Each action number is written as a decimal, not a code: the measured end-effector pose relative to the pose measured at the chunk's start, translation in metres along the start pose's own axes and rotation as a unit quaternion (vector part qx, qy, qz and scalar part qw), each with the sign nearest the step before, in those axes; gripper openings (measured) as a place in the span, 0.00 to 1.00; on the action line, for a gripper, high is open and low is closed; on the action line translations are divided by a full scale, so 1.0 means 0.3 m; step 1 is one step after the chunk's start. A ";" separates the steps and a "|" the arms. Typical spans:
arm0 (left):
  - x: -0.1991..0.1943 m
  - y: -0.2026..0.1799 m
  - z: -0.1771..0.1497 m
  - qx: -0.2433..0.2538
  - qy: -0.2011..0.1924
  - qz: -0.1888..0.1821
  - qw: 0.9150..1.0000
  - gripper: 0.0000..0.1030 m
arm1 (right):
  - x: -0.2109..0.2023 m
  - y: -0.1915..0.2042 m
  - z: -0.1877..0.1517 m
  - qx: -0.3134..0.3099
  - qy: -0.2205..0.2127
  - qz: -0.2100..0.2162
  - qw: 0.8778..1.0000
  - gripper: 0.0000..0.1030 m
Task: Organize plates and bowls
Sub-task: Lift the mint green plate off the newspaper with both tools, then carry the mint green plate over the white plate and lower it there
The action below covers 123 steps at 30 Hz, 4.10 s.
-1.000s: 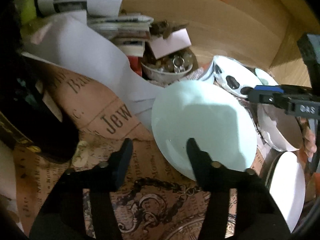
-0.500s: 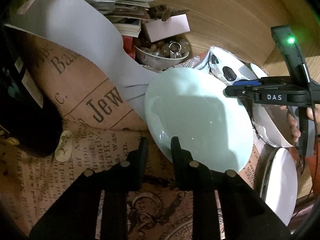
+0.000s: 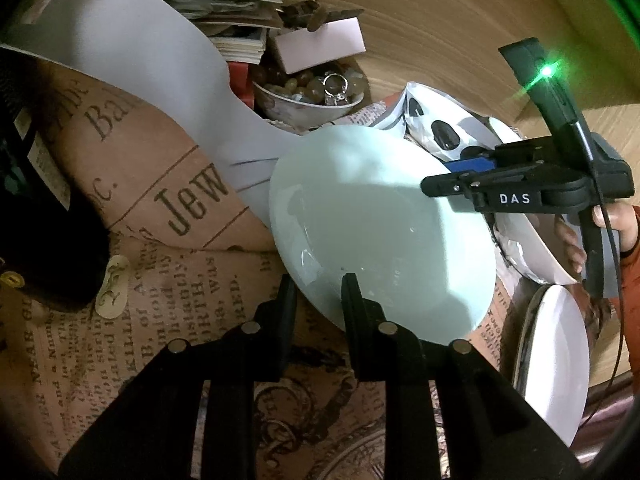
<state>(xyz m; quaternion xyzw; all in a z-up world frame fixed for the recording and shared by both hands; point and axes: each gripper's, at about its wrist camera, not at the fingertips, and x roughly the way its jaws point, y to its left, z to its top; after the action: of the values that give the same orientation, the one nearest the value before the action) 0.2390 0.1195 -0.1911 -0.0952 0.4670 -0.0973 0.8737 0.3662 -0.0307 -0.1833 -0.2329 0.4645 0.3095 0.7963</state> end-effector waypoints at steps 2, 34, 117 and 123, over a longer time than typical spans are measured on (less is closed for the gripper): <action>-0.004 0.004 0.001 -0.004 -0.002 0.007 1.000 0.22 | -0.003 0.014 -0.003 -0.002 0.003 0.006 1.000 0.31; -0.124 -0.013 -0.048 -0.001 -0.039 0.036 0.999 0.23 | -0.131 0.160 -0.091 0.010 -0.058 0.027 0.998 0.28; -0.325 -0.431 -0.329 0.087 -0.045 -0.009 0.995 0.23 | -0.440 0.018 -0.893 0.169 -0.195 0.080 0.963 0.28; -0.310 -0.437 -0.341 0.092 -0.036 -0.008 0.995 0.23 | -0.415 0.015 -0.910 0.180 -0.186 0.087 0.962 0.28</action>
<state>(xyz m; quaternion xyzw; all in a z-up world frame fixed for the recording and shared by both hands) 0.0924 0.0095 -0.1391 -0.0212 0.4239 -0.1436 0.8940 0.1535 -0.2418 -0.1992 0.0174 0.3752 0.3268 0.8672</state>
